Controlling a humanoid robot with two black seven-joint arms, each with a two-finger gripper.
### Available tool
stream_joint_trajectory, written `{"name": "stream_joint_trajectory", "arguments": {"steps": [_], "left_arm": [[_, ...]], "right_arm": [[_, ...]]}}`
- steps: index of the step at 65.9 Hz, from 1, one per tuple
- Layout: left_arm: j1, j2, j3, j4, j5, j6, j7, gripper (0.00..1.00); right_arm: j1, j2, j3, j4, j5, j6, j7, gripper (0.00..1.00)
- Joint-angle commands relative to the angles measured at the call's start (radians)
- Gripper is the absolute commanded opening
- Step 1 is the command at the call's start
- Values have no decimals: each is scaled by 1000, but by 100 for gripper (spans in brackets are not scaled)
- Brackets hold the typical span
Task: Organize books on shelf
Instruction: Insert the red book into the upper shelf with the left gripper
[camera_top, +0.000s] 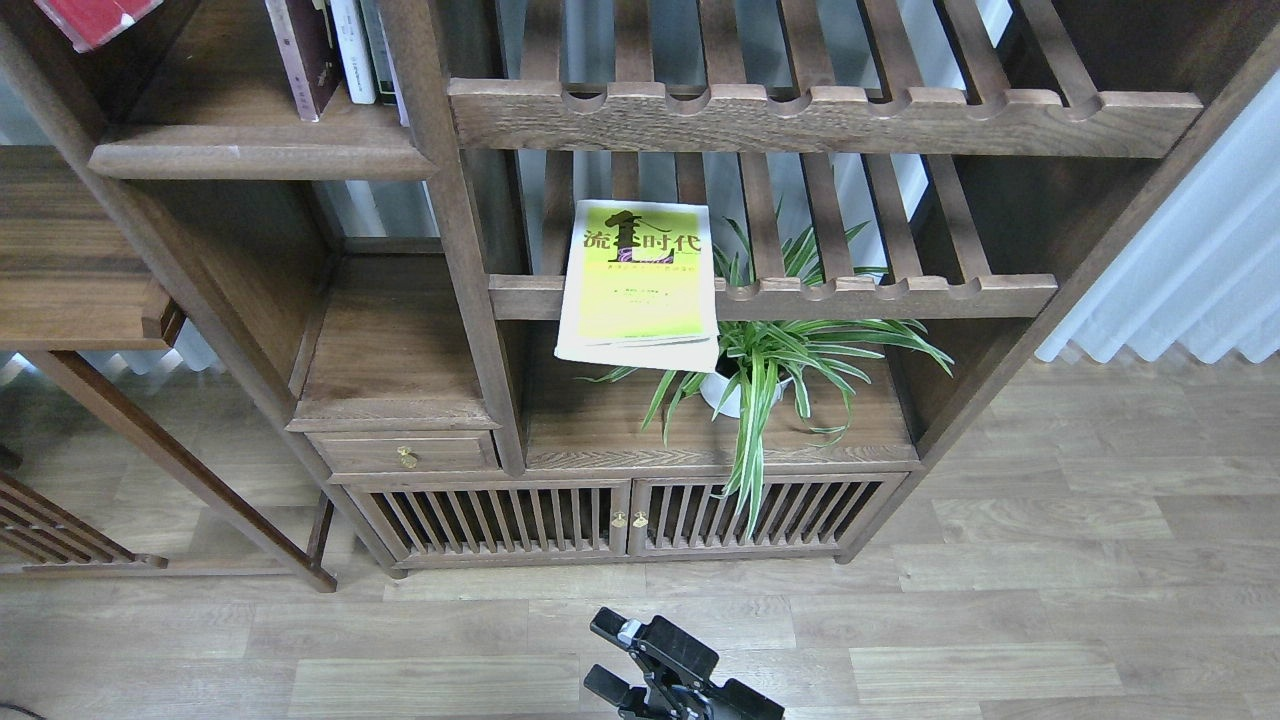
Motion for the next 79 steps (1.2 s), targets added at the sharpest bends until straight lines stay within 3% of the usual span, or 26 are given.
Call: {"name": "stream_joint_trajectory", "arguments": {"steps": [1, 16, 36, 79], "left_arm": [[-10, 5, 5, 10, -5, 0, 0, 6], [-10, 17, 5, 12, -12, 0, 0, 7], [30, 150, 14, 19, -218, 0, 0, 8], [2, 117, 62, 96, -166, 0, 0, 7]], "right_arm": [[0, 0, 2, 0, 1, 0, 0, 99], [0, 0, 2, 0, 1, 0, 0, 99], [0, 0, 2, 0, 1, 0, 0, 99], [0, 0, -3, 7, 1, 0, 0, 99]]}}
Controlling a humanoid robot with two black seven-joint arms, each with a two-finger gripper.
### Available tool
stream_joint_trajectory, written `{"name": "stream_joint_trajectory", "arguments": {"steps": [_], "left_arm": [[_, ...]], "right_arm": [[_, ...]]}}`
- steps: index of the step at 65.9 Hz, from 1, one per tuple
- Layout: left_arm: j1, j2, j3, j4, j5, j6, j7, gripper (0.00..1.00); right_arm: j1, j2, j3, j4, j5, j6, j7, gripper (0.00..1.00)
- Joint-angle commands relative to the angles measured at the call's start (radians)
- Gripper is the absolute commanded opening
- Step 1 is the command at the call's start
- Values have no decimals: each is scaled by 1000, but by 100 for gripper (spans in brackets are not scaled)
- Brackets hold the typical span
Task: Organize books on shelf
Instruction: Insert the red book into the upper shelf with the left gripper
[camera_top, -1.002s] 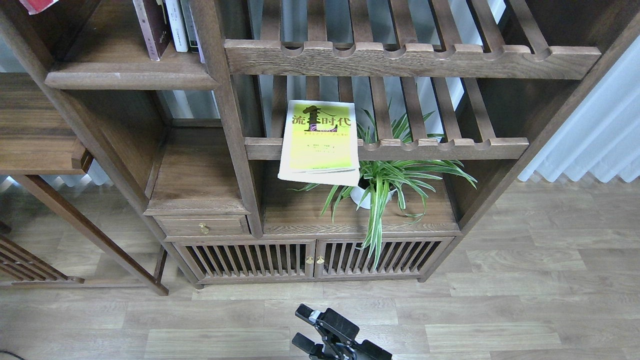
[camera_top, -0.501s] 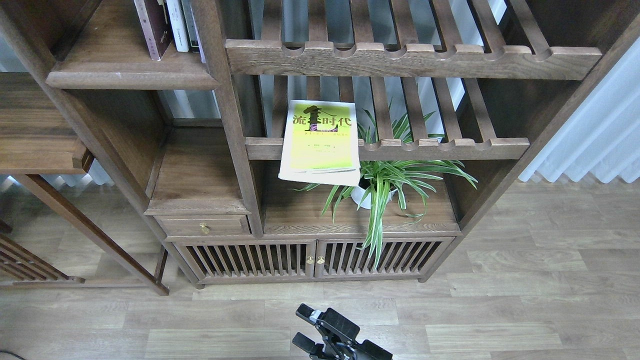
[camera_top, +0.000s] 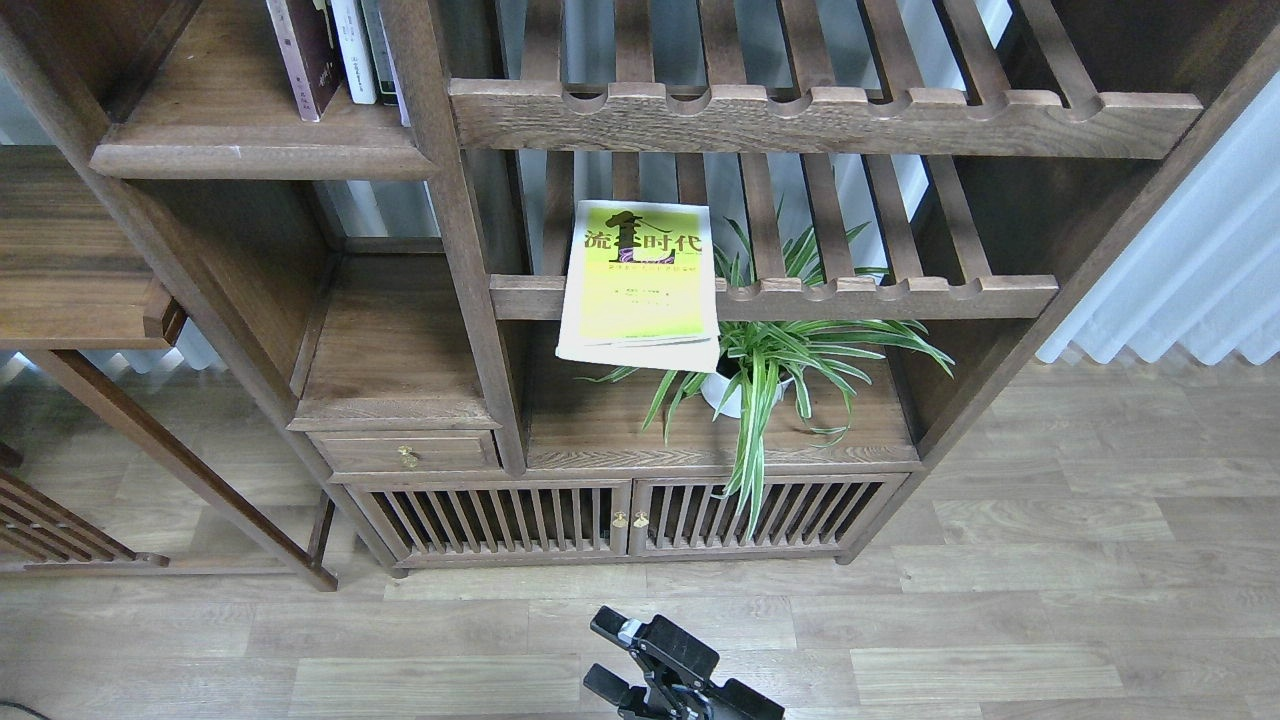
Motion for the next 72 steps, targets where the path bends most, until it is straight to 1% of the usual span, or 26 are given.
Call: {"name": "stream_joint_trajectory", "arguments": {"steps": [1, 11, 25, 37, 43, 48, 72], "left_arm": [[-25, -19, 11, 23, 21, 0, 0, 7], [-68, -38, 19, 54, 41, 0, 0, 7], [-148, -69, 67, 100, 69, 0, 0, 7], [-187, -91, 85, 149, 95, 0, 0, 7], [-203, -115, 90, 169, 107, 0, 0, 7], [-237, -161, 84, 186, 142, 0, 0, 7], [-258, -177, 88, 211, 222, 0, 0, 6]], "right_arm": [[0, 0, -2, 0, -1, 0, 0, 99], [0, 0, -2, 0, -1, 0, 0, 99], [0, 0, -2, 0, 0, 0, 0, 99], [0, 0, -2, 2, 0, 0, 0, 99], [-1, 0, -2, 2, 0, 0, 0, 99], [-1, 0, -2, 2, 0, 0, 0, 99], [-1, 0, -7, 5, -1, 0, 0, 99]]}}
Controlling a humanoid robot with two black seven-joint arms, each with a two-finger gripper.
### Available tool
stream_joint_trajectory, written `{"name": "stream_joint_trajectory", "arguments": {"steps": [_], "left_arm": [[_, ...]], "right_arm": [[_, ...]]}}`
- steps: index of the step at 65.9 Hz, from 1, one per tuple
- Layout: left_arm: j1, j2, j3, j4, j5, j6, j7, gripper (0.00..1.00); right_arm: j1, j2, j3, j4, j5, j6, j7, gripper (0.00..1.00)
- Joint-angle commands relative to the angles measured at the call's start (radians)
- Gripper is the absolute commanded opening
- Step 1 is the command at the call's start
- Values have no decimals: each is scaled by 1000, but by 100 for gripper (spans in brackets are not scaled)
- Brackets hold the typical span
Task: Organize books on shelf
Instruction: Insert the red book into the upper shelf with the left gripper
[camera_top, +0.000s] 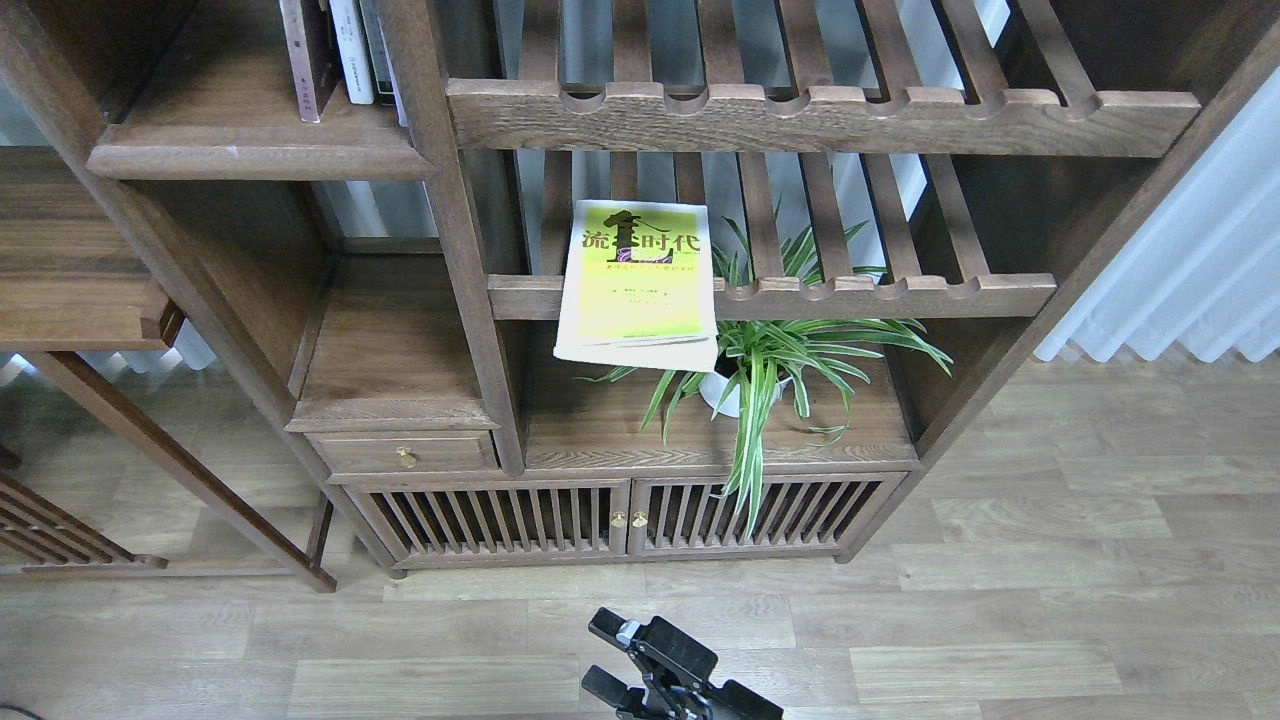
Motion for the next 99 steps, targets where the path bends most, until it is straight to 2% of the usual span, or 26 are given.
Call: {"name": "stream_joint_trajectory", "arguments": {"steps": [1, 13, 31, 48, 68, 70, 71, 72, 73, 76, 79, 81, 82, 84, 93, 99], "left_arm": [[-20, -9, 4, 15, 24, 0, 0, 6], [-72, -18, 5, 71, 59, 0, 0, 6], [-151, -118, 46, 163, 199, 0, 0, 6], [-207, -141, 154, 174, 293, 0, 0, 7], [-207, -149, 231, 190, 354, 0, 0, 8], [-207, -149, 237, 192, 354, 0, -25, 8], [-207, -147, 246, 195, 354, 0, -59, 8], [-207, -146, 247, 195, 354, 0, -68, 8], [-201, -141, 275, 198, 354, 0, -138, 8], [-200, -138, 286, 200, 354, 0, -176, 8], [-197, -135, 293, 200, 354, 0, -237, 8], [-197, -134, 297, 200, 355, 0, -262, 8], [-198, -133, 301, 203, 355, 0, -294, 8], [-198, -133, 303, 206, 357, 0, -315, 7], [-192, -133, 313, 220, 381, 0, -462, 8], [-178, -132, 321, 220, 385, 0, -506, 8]], "right_arm": [[1, 0, -4, 3, -2, 0, 0, 99], [1, 0, -5, 3, -2, 0, 0, 99], [6, 0, -5, 6, -2, 0, 0, 99], [4, 0, -7, 15, -2, 0, 0, 99], [2, 0, -2, 18, 0, 0, 0, 99], [2, 0, -2, 18, 0, 0, 0, 99], [2, 0, -2, 20, 0, 0, 0, 99], [2, 0, -2, 18, 0, 0, 0, 99], [4, 0, -4, 18, 0, 0, 0, 99], [6, 0, -5, 18, 0, 0, 0, 99], [7, 0, -7, 18, 0, 0, 0, 99], [7, 0, -7, 18, 0, 0, 0, 99], [9, 0, -7, 18, -2, 0, 0, 99], [9, 0, -7, 18, 0, 0, 0, 99], [9, 0, -7, 18, 0, 0, 0, 99], [9, 0, -4, 18, 0, 0, 0, 99]]}}
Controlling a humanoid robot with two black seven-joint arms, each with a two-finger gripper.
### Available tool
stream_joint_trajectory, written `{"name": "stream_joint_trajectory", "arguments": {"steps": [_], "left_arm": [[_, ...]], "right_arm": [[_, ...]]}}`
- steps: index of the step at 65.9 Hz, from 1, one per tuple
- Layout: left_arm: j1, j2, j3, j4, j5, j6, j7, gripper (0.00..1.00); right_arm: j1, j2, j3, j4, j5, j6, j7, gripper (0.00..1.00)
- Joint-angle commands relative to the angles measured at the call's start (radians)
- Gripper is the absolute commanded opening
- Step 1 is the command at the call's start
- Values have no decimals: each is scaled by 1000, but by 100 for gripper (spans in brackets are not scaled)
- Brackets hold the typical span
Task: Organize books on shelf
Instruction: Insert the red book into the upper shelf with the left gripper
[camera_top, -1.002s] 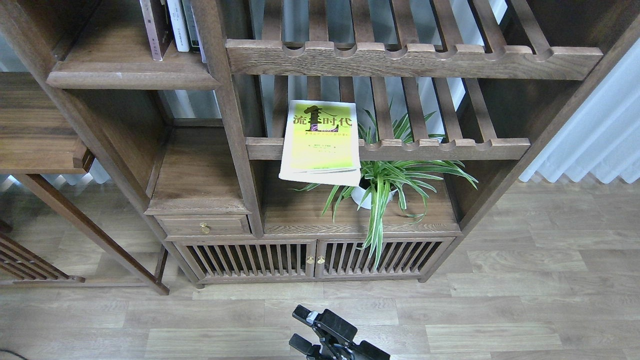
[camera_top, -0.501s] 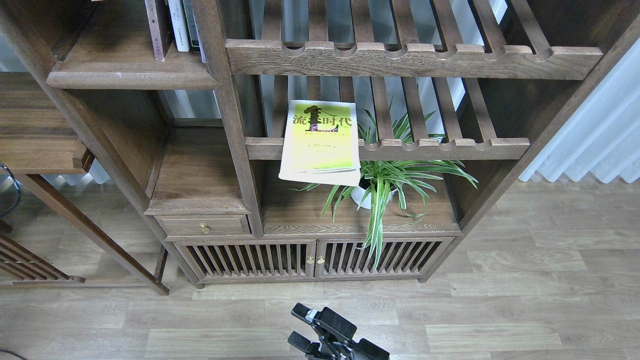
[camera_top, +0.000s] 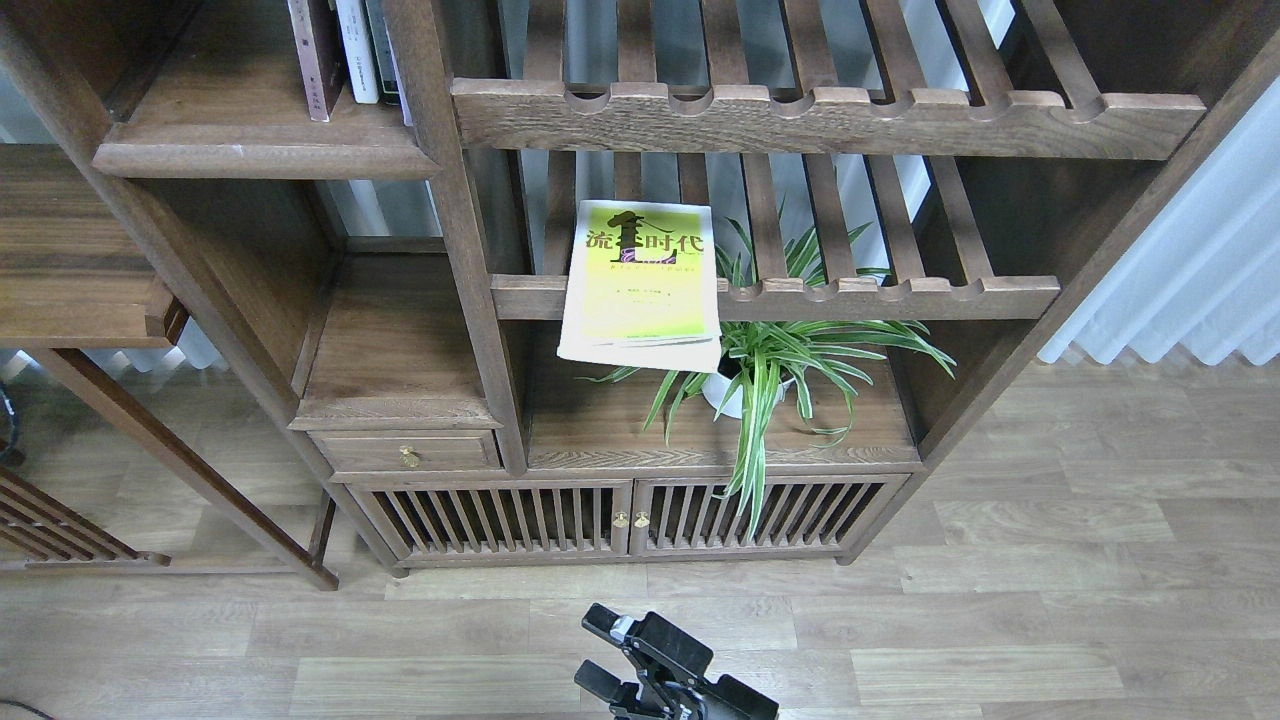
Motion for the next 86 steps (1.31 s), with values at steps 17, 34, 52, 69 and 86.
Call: {"name": "stream_joint_trajectory", "arguments": {"steps": [17, 34, 52, 69, 86], "left_arm": [[29, 5, 51, 47, 11, 0, -109, 7], [-1, -3, 128, 139, 13, 0, -185, 8], [-4, -11, 180, 180, 20, 0, -234, 9], [-4, -37, 183, 218, 34, 0, -240, 11], [-5, -60, 220, 248, 39, 0, -260, 16]], "right_arm": [[-6, 0, 13, 7, 3, 0, 0, 99], [-6, 0, 13, 7, 6, 0, 0, 99], [-5, 0, 13, 7, 6, 0, 7, 99], [-3, 0, 13, 7, 8, 0, 7, 99], [-4, 0, 13, 7, 8, 0, 13, 99]]}}
